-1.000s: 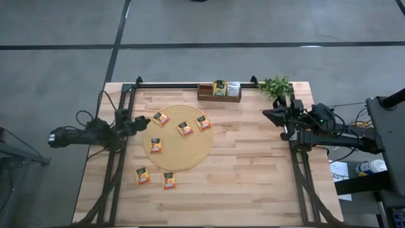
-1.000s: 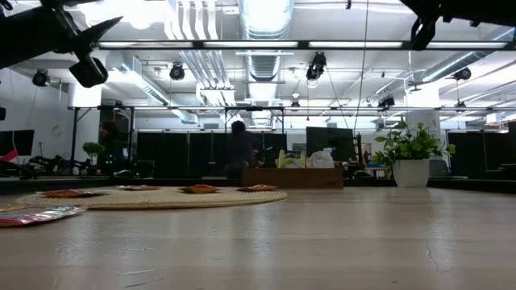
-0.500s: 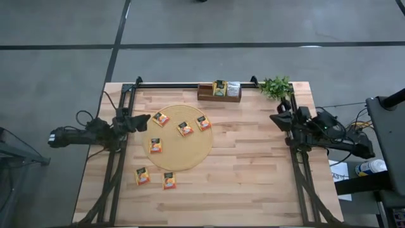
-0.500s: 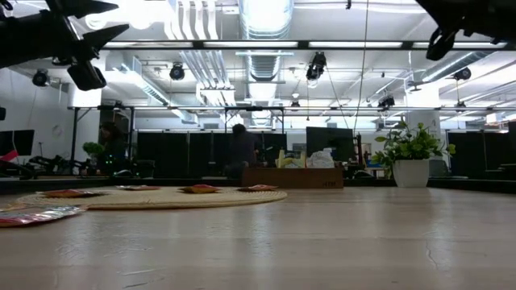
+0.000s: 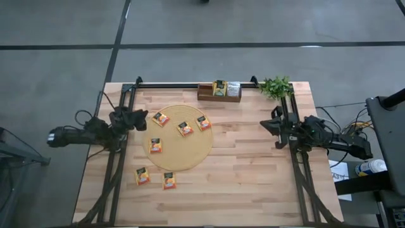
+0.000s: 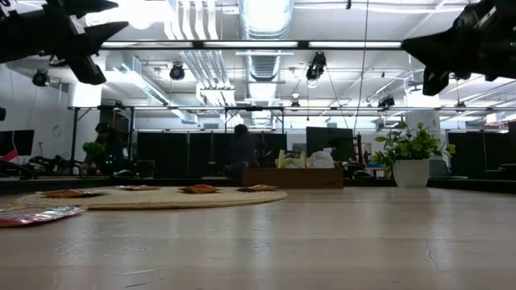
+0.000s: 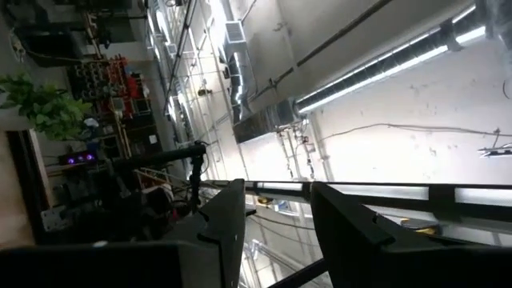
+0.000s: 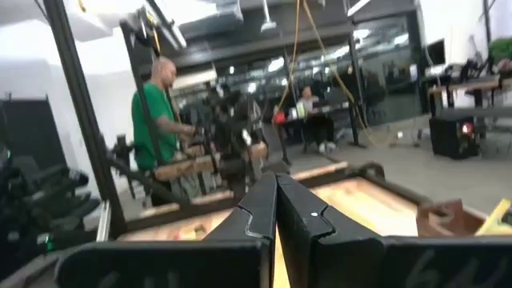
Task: Pick & Place Tea
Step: Put the orange tea bag into the left section of the wooden organizer
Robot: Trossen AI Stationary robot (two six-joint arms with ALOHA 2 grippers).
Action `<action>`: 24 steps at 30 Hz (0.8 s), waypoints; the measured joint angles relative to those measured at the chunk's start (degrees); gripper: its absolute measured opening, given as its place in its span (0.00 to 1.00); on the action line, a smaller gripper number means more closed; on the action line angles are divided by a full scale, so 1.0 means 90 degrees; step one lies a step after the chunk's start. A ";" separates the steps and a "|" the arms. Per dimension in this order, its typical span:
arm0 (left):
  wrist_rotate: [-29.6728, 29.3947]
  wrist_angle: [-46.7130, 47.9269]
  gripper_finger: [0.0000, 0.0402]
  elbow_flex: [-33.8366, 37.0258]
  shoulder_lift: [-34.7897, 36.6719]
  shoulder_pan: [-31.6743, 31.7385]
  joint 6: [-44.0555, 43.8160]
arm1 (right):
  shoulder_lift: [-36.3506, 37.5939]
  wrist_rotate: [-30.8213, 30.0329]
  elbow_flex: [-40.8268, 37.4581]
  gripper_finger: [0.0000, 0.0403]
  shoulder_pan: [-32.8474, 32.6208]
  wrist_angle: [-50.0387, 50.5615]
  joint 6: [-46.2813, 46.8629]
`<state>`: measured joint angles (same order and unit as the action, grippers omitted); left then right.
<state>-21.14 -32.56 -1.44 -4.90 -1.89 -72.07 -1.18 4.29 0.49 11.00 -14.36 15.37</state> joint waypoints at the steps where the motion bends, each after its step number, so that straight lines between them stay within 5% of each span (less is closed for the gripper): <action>1: 0.0001 -0.0004 0.34 -0.0066 -0.0047 0.0000 0.0036 | -0.0002 0.0000 0.0000 0.02 0.0000 0.0109 -0.0018; 11: 0.0957 0.0518 0.34 -0.1380 -0.1263 -0.0005 0.1382 | -0.0004 0.0005 0.0000 0.02 0.0001 0.0992 -0.0212; 24: 0.1910 0.5386 0.34 -0.4695 -0.3103 -0.0005 0.2735 | -0.0014 0.0005 0.0002 0.02 0.0003 0.1468 -0.0276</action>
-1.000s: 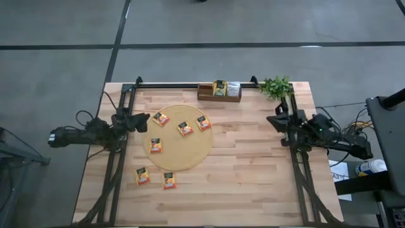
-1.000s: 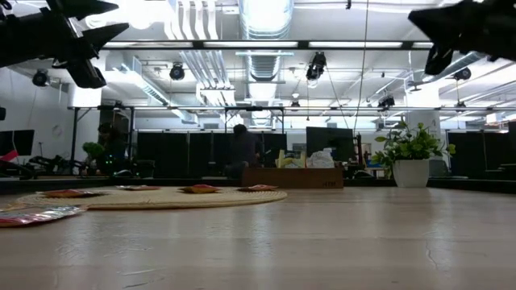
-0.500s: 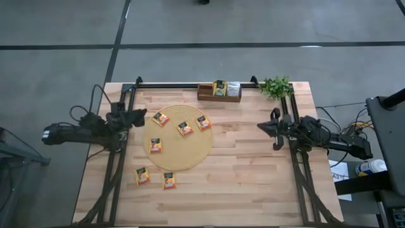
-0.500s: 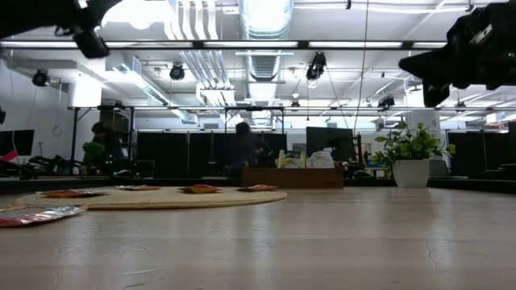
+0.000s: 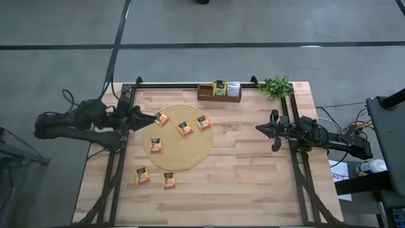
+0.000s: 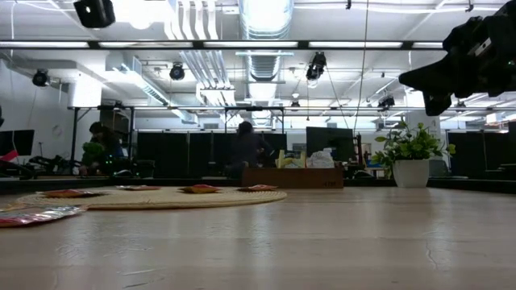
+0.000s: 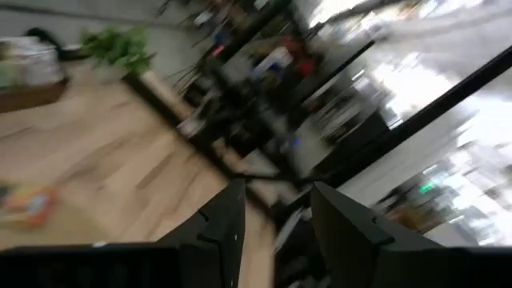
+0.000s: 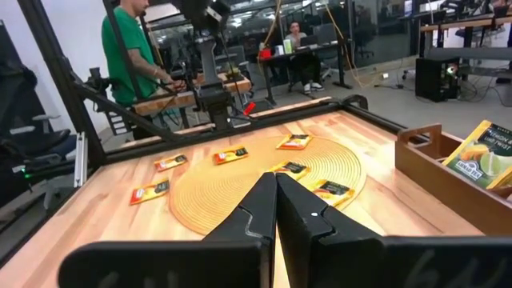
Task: Pick & Place Tea
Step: Put the orange tea bag into the left section of the wooden organizer
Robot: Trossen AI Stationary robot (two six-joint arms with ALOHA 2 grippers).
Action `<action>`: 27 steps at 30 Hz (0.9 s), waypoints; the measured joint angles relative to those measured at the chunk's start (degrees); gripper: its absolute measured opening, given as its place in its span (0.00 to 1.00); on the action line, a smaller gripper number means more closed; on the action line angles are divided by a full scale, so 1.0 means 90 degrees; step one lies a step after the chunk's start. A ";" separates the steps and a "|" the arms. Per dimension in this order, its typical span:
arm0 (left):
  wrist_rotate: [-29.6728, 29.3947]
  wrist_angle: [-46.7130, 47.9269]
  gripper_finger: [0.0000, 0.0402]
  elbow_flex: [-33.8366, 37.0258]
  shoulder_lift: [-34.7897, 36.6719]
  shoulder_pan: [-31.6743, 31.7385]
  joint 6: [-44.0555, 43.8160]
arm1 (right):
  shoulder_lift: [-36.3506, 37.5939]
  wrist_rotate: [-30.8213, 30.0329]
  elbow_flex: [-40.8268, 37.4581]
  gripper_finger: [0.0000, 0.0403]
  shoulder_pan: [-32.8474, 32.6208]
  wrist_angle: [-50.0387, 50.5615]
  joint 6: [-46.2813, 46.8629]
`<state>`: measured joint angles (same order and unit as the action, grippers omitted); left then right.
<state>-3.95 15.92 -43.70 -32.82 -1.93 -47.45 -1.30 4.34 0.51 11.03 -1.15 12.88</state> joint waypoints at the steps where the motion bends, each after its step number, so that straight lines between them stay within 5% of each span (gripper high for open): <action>1: 0.0010 0.0437 0.34 -0.0296 -0.0139 0.0000 0.0101 | 0.0000 0.0000 0.0000 0.02 -0.0002 0.0000 0.0003; 6: 0.0252 0.2354 0.34 -0.1684 -0.0894 -0.0007 0.0550 | -0.0005 0.0001 0.0000 0.02 -0.0001 0.0001 0.0017; 13: 0.1399 0.4628 0.34 -0.2952 -0.1967 -0.0027 0.0994 | -0.0005 0.0004 0.0000 0.02 -0.0001 0.0002 0.0016; 23: 0.1688 0.5813 0.34 -0.3062 -0.2529 -0.0378 0.0639 | -0.0005 0.0005 0.0002 0.02 -0.0002 0.0002 0.0015; 27: 0.1281 0.6374 0.34 -0.2909 -0.2577 -0.0675 0.0136 | -0.0005 0.0007 0.0002 0.02 -0.0001 0.0004 0.0015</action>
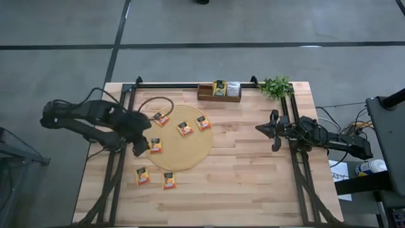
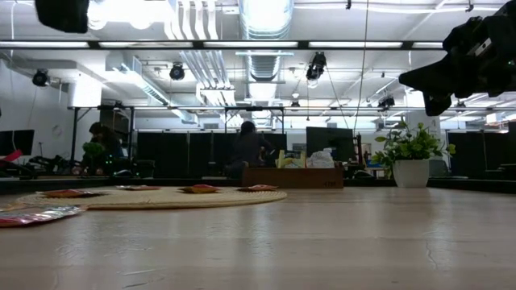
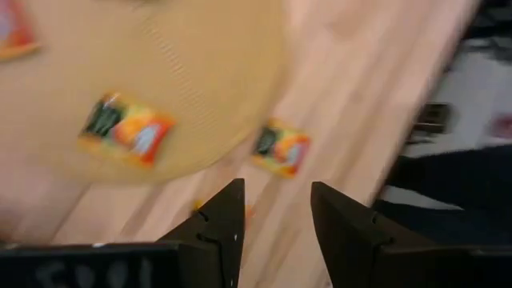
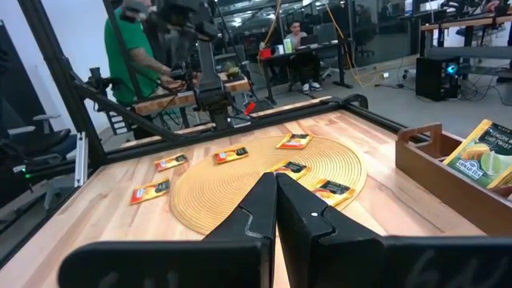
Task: Pick & Place Tea
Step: Put the orange tea bag into the left section of the wooden organizer
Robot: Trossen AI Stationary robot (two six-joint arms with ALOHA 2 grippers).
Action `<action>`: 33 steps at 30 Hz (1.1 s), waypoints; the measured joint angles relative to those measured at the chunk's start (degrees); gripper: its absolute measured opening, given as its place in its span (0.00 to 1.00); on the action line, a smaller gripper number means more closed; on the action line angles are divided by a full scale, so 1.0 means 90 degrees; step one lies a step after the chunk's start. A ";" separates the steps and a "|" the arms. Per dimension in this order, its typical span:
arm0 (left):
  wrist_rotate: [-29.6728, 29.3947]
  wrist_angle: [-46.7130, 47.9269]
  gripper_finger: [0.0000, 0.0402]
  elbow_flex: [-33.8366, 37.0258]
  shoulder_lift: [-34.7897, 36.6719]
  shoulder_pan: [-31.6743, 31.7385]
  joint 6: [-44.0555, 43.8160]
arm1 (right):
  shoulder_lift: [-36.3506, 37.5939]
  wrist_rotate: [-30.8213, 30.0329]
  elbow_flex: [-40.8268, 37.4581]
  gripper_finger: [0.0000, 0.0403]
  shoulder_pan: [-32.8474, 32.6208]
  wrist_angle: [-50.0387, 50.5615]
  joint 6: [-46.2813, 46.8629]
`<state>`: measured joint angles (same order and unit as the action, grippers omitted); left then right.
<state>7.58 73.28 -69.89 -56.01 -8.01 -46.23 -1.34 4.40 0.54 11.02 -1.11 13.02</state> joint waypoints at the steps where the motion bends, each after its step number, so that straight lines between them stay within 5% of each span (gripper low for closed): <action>1: -0.0114 0.0199 0.34 0.0025 -0.0012 -0.0048 -0.0167 | 0.0001 0.0000 0.0000 0.02 -0.0001 -0.0001 0.0002; 14: -0.0009 0.0541 0.34 0.1220 -0.0567 -0.0634 -0.1430 | 0.0002 0.0002 0.0000 0.02 -0.0001 0.0001 0.0002; 19: 0.0759 0.0239 0.34 0.1799 -0.0943 -0.0716 -0.1381 | 0.0002 0.0002 0.0000 0.02 0.0000 0.0001 0.0000; 33: 0.0819 -0.1196 0.34 0.2985 -0.1472 -0.0882 -0.1333 | 0.0005 0.0000 0.0000 0.02 -0.0001 0.0001 0.0000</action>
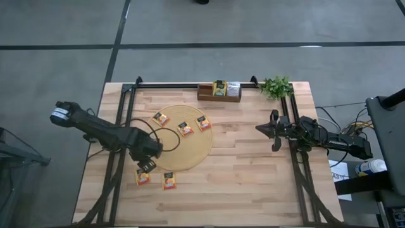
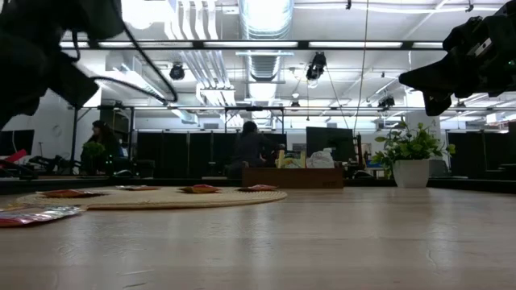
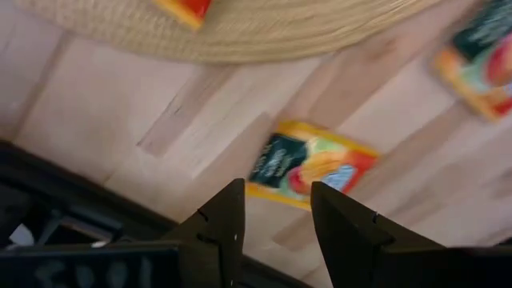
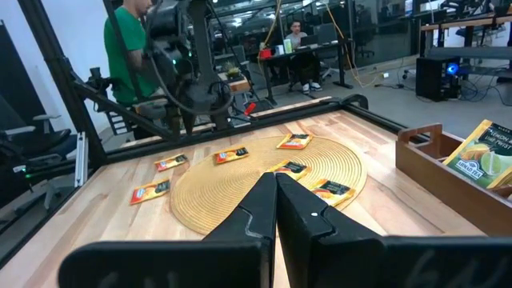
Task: Pick & Place Tea
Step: Put the orange tea bag into the left section of the wooden organizer
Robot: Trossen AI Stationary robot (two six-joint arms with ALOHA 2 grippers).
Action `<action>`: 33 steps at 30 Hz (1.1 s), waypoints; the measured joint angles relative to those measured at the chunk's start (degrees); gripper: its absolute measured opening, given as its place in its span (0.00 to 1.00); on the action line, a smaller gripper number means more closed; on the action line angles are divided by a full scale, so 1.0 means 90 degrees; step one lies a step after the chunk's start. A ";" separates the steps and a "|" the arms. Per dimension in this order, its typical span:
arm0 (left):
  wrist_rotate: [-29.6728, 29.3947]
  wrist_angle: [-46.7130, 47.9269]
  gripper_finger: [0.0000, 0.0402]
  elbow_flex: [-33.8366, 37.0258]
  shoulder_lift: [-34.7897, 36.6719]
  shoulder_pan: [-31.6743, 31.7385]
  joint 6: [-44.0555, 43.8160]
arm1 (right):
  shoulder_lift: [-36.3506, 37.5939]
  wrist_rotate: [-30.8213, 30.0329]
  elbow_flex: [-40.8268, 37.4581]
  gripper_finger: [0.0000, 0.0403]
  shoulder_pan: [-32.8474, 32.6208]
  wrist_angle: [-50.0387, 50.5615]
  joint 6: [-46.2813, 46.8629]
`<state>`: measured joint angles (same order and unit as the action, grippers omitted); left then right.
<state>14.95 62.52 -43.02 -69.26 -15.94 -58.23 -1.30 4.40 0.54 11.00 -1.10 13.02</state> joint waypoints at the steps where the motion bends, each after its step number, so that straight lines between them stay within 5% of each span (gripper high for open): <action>1: 0.0044 -0.0005 0.34 0.0077 -0.0031 0.0002 0.0006 | 0.0000 0.0000 0.0000 0.02 0.0002 0.0000 0.0000; 10: 0.0564 -0.1245 0.34 0.0763 -0.0080 0.0002 0.0056 | 0.0002 0.0000 0.0000 0.02 0.0001 0.0000 0.0000; 33: 0.0905 -0.2419 0.34 0.1470 -0.0548 -0.0003 -0.0211 | -0.0002 0.0000 0.0002 0.02 0.0000 0.0000 0.0000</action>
<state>23.10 40.75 -29.78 -74.19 -15.97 -60.13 -1.32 4.40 0.56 11.01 -1.10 13.02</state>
